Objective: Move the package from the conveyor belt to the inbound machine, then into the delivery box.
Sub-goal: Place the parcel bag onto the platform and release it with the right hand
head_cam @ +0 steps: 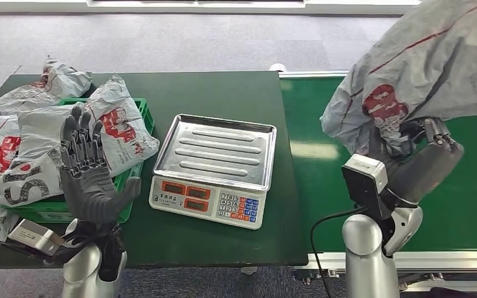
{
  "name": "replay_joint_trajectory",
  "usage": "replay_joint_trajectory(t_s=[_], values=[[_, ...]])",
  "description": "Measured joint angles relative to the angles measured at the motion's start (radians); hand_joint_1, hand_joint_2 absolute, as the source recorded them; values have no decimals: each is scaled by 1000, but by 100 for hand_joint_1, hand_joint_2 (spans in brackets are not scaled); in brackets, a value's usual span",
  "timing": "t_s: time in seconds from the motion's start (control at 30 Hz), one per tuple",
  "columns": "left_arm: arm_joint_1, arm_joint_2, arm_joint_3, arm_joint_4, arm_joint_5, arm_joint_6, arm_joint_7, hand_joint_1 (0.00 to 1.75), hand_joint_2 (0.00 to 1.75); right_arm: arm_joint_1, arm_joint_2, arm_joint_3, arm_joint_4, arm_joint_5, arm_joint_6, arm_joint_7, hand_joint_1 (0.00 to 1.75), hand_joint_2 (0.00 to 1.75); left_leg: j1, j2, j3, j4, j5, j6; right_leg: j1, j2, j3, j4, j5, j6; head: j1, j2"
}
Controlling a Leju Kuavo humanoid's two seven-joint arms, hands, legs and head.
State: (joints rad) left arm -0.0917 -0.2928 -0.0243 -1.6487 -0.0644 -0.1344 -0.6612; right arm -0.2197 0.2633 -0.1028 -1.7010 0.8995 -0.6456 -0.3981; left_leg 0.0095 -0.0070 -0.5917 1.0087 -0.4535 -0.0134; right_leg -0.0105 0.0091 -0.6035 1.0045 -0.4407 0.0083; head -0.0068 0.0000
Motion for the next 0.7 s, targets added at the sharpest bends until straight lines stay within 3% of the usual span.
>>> replay_joint_trajectory(t_s=[0.13, 0.23, 0.33, 0.47, 0.7], values=[[-3, 1, -9, 7, 9, 6, -5, 0, 175, -25, 1, 54, 15, 9, 57, 12, 175, 175, 0, 0, -3, 0, 0, 0, 0, 0, 1, 1, 0, 0, 0, 0], [-13, 1, -29, 18, 30, 3, -16, 0, 175, -129, 14, 135, 160, 73, 132, 56, 175, 175, 0, 6, -7, -1, 0, -1, 1, 7, 0, 1, 1, -1, 0, 0], [-42, 1, -71, 39, 54, 3, -26, 0, 175, -287, 51, 246, 434, 116, 88, 121, 175, 175, 0, 7, -2, -1, 4, -2, 1, 8, -4, 1, 5, -2, 0, 0], [-69, 1, -114, 67, 76, 9, -33, 0, 175, -424, 81, 391, 703, 47, 17, 168, 175, 175, 1, 0, -3, -1, 8, -3, 2, 2, -4, 2, 6, -2, 0, 0], [-105, 3, -134, 101, 89, 13, -39, 0, 175, -497, 99, 508, 891, 18, 6, 176, 175, 175, 1, 0, -5, -1, 8, -3, 2, 2, -5, 1, 5, -2, 0, 0]])
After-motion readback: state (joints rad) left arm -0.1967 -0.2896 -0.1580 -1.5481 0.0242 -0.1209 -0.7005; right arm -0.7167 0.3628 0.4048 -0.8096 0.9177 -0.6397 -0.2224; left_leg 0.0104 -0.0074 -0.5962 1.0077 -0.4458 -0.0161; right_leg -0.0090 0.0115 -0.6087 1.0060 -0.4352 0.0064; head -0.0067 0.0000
